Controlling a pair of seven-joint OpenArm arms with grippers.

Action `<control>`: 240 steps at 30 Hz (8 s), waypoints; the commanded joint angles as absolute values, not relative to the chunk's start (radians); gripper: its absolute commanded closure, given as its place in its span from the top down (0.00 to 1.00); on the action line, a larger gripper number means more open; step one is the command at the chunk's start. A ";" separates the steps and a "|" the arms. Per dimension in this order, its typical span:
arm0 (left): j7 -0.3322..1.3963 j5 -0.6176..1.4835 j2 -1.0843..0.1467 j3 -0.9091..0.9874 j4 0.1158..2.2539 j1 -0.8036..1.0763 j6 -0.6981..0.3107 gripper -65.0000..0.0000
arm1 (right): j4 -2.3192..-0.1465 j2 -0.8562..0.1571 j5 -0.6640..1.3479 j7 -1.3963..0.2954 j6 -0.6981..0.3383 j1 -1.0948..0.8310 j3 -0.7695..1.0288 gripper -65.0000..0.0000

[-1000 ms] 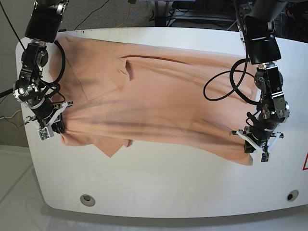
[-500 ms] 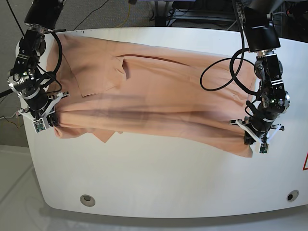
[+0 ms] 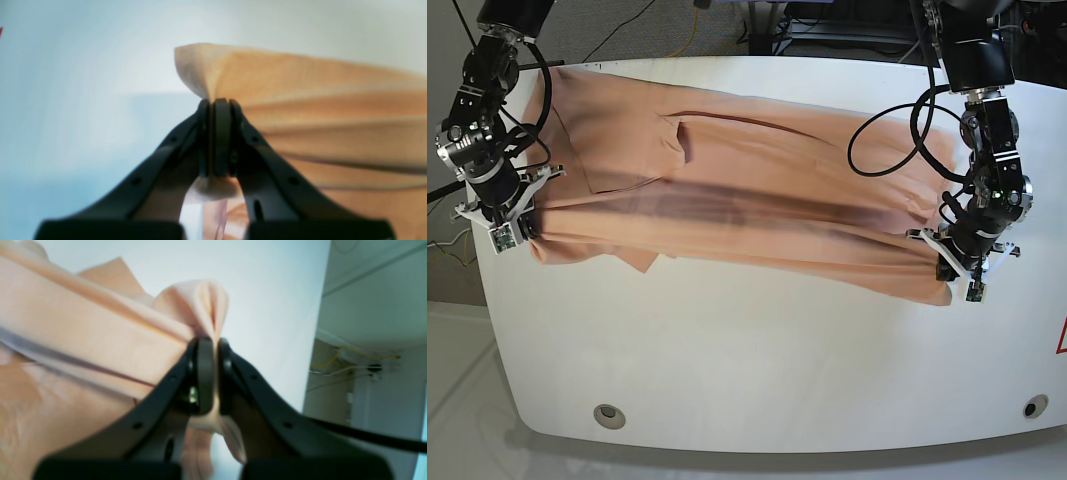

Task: Fold the T-shirt properly
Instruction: 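Lift the side edges and fold them over toward the shoulder edge with both grippers, then lower the folded strip onto the table and release with both grippers, then move the right gripper to the strip's loose end and grasp the fabric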

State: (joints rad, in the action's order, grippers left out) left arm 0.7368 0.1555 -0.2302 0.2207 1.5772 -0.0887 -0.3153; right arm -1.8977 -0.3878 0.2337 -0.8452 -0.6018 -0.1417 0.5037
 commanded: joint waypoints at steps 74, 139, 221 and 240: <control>0.720 0.134 -0.277 0.291 1.715 0.251 -0.295 0.02 | -1.768 -0.274 0.213 -0.874 -0.585 -0.369 0.579 0.68; 0.710 0.065 -0.131 0.153 1.716 0.237 -0.297 0.02 | -1.807 -0.186 0.213 -0.877 -0.585 -0.383 0.579 0.00; 0.733 0.064 -0.225 0.275 1.767 0.165 -0.297 0.47 | -1.679 -0.058 -0.243 -0.920 -0.624 0.205 0.308 0.96; 0.733 0.064 -0.225 0.317 1.781 0.205 -0.297 0.47 | -1.314 -0.053 -0.243 -0.746 -0.618 0.341 0.312 0.96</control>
